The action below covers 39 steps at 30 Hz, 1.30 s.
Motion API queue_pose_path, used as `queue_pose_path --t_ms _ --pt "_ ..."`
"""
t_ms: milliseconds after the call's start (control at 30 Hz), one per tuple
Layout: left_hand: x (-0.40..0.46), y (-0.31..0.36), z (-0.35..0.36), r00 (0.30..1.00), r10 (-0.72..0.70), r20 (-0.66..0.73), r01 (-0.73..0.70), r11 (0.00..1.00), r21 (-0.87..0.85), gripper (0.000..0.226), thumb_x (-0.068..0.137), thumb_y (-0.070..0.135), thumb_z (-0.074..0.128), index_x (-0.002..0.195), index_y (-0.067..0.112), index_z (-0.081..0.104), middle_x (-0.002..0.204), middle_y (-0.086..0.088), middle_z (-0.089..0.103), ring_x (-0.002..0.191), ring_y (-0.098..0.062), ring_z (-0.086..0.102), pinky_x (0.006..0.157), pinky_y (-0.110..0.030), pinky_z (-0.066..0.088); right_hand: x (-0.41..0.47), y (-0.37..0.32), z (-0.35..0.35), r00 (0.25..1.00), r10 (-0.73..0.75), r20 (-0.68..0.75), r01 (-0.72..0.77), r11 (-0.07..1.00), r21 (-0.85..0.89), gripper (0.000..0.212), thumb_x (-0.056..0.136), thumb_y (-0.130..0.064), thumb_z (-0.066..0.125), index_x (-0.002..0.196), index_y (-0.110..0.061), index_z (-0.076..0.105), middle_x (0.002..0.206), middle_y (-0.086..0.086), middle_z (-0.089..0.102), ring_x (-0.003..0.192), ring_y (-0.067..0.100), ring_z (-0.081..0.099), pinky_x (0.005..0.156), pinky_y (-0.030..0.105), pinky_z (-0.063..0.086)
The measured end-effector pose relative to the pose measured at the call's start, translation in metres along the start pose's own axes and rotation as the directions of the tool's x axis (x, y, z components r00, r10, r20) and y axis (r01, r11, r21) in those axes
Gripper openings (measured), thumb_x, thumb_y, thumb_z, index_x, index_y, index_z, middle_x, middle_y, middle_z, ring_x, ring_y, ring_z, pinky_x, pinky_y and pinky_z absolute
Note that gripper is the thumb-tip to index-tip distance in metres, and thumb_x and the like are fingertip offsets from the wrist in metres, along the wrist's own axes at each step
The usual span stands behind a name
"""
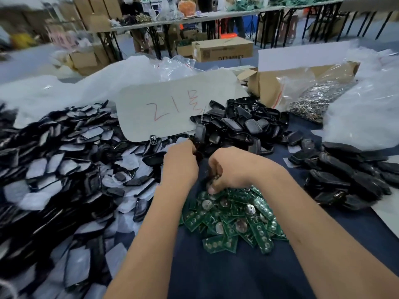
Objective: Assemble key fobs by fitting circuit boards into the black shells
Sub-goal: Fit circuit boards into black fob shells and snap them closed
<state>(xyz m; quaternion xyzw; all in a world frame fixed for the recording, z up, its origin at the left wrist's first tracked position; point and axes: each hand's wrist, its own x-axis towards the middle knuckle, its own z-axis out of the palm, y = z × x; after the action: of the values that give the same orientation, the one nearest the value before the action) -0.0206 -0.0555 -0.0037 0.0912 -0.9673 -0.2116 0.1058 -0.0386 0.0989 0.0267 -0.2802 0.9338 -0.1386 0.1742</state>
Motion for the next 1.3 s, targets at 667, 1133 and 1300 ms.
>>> queue_pose_path --t_ms 667,1133,1300 --pt "-0.025 0.005 0.02 0.971 -0.225 0.077 0.157 0.364 -0.918 0.013 0.096 0.001 0.064 0.101 0.012 0.064 0.072 -0.005 0.064 0.041 -0.014 0.048 0.042 -0.026 0.045 -0.012 0.039 0.047 0.784 0.383 -0.488 0.455 0.18 0.872 0.008 0.091 -0.003 0.076 0.099 -0.002 0.074 0.071 0.009 0.072 0.054 0.016 0.066 0.05 0.021 0.053" --pt "-0.021 0.009 0.027 0.96 -0.255 0.112 0.198 0.342 -0.919 0.008 0.097 0.004 0.063 0.095 0.011 0.066 0.074 -0.006 0.066 0.046 -0.012 0.056 0.042 -0.022 0.042 -0.011 0.034 0.051 0.741 0.367 -0.562 0.519 0.217 0.826 0.03 0.076 -0.027 0.082 0.091 -0.003 0.071 0.068 0.016 0.072 0.05 0.024 0.068 0.046 0.025 0.054" --pt "-0.023 0.01 0.029 0.96 -0.261 0.099 0.187 0.336 -0.923 0.015 0.095 0.0 0.068 0.091 0.006 0.055 0.076 -0.009 0.062 0.054 -0.02 0.069 0.051 -0.022 0.053 -0.008 0.037 0.053 0.703 0.399 -0.589 0.543 0.233 0.807 0.029 0.078 -0.027 0.083 0.091 -0.004 0.072 0.068 0.016 0.072 0.05 0.025 0.068 0.047 0.026 0.055"
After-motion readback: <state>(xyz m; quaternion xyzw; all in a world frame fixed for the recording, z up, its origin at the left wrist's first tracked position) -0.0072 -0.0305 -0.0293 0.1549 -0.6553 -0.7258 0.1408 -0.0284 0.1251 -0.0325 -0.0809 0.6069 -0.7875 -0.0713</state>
